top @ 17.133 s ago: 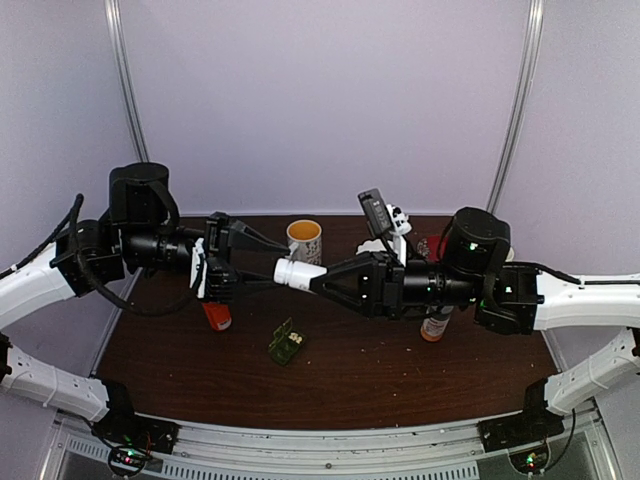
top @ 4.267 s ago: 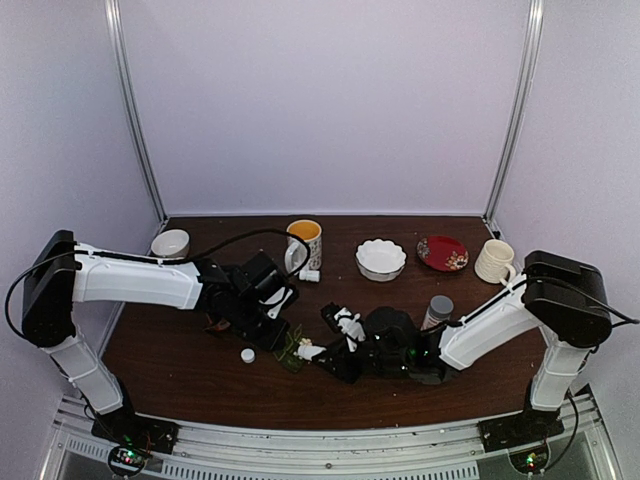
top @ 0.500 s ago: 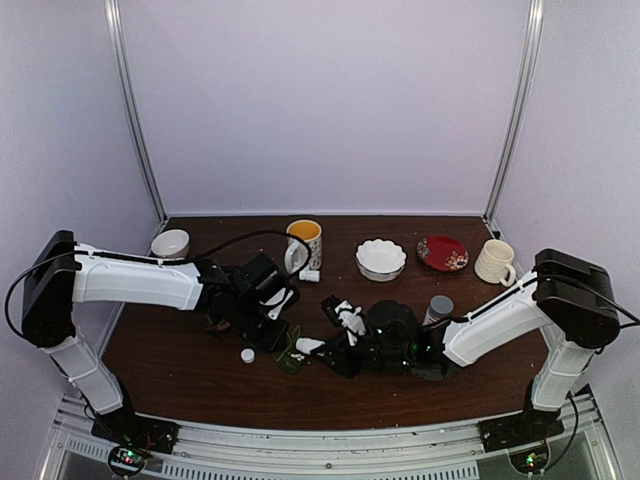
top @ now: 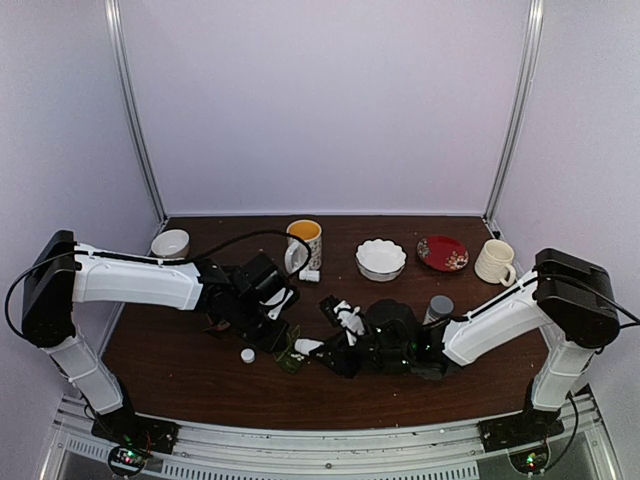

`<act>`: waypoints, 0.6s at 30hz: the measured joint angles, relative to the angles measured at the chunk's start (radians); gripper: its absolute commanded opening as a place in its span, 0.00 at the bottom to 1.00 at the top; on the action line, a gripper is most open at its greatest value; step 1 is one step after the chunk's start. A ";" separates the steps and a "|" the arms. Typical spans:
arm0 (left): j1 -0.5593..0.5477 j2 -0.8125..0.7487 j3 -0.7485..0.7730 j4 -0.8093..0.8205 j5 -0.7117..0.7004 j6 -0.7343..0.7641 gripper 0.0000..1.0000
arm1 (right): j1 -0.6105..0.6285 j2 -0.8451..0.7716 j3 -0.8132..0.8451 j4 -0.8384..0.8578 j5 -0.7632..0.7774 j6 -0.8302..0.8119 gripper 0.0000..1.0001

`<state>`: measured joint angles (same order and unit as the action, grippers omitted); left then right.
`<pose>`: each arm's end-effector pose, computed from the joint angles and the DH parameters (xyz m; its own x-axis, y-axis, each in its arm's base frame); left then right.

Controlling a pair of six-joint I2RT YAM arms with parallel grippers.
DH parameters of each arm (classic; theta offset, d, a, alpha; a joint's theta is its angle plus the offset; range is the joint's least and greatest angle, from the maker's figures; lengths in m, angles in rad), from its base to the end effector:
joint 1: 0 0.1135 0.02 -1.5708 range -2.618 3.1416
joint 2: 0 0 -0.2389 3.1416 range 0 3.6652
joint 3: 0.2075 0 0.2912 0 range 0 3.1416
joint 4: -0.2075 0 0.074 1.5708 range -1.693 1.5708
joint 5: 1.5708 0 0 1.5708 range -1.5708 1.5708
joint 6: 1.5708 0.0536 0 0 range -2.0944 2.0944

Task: Sort the pills into containers
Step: Pour the pill into the compartment of the pill container.

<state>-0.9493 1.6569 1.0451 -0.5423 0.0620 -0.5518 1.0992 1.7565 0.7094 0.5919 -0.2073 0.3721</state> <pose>0.2068 -0.2945 0.1204 -0.8864 0.3392 -0.3150 0.4243 0.8672 -0.2604 0.1592 0.3365 0.0759 -0.5336 -0.2631 -0.8038 -0.8177 0.4031 0.4108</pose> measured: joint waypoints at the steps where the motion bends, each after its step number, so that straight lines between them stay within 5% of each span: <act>1: 0.000 0.000 0.000 0.000 0.000 0.000 0.15 | 0.000 0.000 -0.003 0.006 0.000 0.002 0.00; 18: 0.000 0.000 0.001 -0.001 -0.002 0.000 0.15 | 0.000 0.000 0.015 -0.037 -0.002 -0.002 0.00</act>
<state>-0.9493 1.6569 1.0458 -0.5430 0.0597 -0.5518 1.0988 1.7561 0.7242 0.5549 -0.2092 0.3702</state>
